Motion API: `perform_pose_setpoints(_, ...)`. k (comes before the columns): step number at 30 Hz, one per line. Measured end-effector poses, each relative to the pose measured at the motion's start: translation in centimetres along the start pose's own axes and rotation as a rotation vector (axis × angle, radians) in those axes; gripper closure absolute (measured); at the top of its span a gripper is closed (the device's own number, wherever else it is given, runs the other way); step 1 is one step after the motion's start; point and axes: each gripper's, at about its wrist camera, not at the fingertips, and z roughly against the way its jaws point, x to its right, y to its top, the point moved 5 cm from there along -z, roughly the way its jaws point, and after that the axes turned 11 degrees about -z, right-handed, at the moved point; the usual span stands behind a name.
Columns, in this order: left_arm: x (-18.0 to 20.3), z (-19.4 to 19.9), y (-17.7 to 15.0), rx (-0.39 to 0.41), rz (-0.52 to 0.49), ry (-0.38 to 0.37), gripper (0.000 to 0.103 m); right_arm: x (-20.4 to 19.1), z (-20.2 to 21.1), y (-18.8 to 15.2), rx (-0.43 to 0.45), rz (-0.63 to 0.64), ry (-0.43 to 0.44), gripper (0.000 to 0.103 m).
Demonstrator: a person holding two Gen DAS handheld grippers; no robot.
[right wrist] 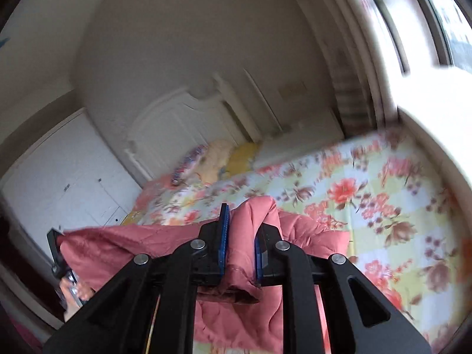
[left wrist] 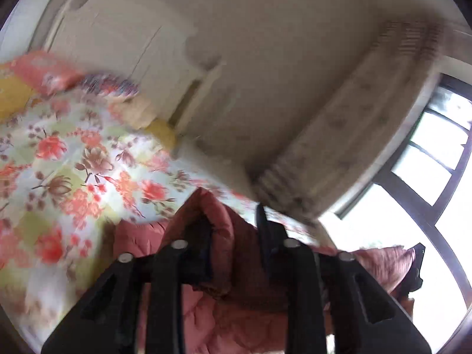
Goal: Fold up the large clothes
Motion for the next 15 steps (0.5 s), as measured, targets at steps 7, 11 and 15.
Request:
perform_pose_setpoints(7,-9.8,-8.4,0.5,-0.077,0.170,0.279,0.016,10.6,-8.6,3.0,0.018,-0.335,0.009,0.004)
perform_pose_setpoints(11,-11.3,-9.0,-0.7,-0.121,0.123,0.258,0.015,14.0,-8.4,2.4,-0.002,-0.287,-0.105,0.004)
perform_pose_setpoints(15,-11.1,-11.7,-2.7,-0.227,0.070,0.143,0.015,14.8,-10.2,1.3,-0.090,-0.187,-0.163,0.004)
